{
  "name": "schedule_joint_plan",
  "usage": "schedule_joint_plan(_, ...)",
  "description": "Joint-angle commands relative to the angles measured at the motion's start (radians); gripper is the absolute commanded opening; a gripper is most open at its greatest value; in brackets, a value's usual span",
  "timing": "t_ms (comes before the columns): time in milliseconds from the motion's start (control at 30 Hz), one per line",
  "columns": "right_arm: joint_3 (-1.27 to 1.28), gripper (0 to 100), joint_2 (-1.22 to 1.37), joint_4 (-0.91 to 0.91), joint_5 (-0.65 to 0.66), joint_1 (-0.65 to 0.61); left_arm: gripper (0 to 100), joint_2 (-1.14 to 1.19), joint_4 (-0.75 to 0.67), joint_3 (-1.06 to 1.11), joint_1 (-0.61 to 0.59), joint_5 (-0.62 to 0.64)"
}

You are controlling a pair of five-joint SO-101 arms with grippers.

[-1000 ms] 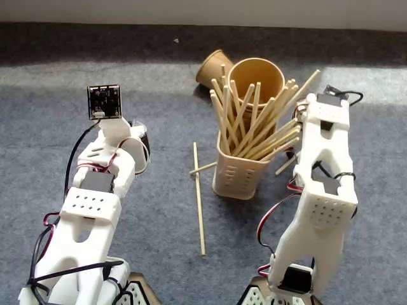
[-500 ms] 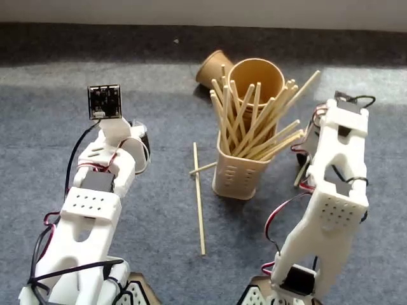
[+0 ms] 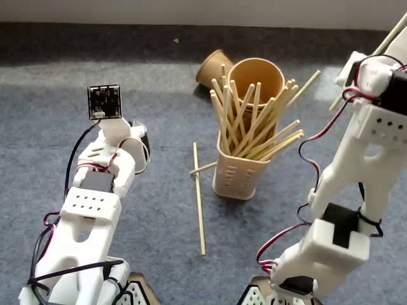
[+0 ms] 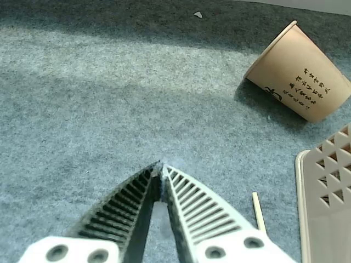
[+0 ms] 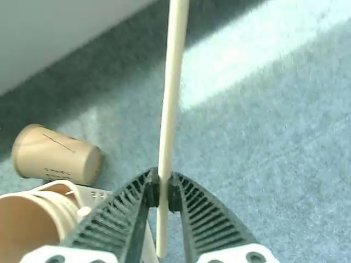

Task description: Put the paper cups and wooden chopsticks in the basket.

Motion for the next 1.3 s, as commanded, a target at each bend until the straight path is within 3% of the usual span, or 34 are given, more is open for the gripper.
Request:
schedule_joint_plan(0,-0.053,0.5,-0.205,0.015,-0.026,-0.062,1,-0.01,-0.012,-0.005,0.018,0.003)
schedule_joint_plan(167,-0.007,0.5,-0.515,0.018,-0.031,-0.104,1,-0.01,-0.012,-0.005,0.018,0.003)
schedule_joint_plan(533,0.549,0.5,-1.182,-0.111,-0.026,-0.105,1,-0.008,-0.012,-0.004,0.018,0.003)
schedule_joint_plan(667,0.997,0.5,-1.348,-0.367,-0.031,-0.105,1,-0.007,-0.012,-0.004,0.018,0.003)
schedule_joint_plan(767,1.402,0.5,-1.412,-0.723,-0.032,-0.113,1,-0.005,-0.012,-0.004,0.018,0.003)
schedule_joint_plan(867,1.727,0.5,-1.435,-1.084,-0.032,-0.22,1,-0.005,-0.012,-0.004,0.018,0.003)
schedule_joint_plan(933,1.845,0.5,-1.437,-1.216,-0.031,-0.295,1,-0.004,-0.012,-0.004,0.018,0.003)
schedule_joint_plan(1100,1.877,0.5,-1.432,-1.208,-0.031,-0.441,1,-0.004,-0.012,-0.004,0.018,0.003)
schedule_joint_plan(1267,1.951,0.5,-1.432,-1.214,-0.023,-0.447,1,-0.008,-0.012,-0.005,0.018,0.003)
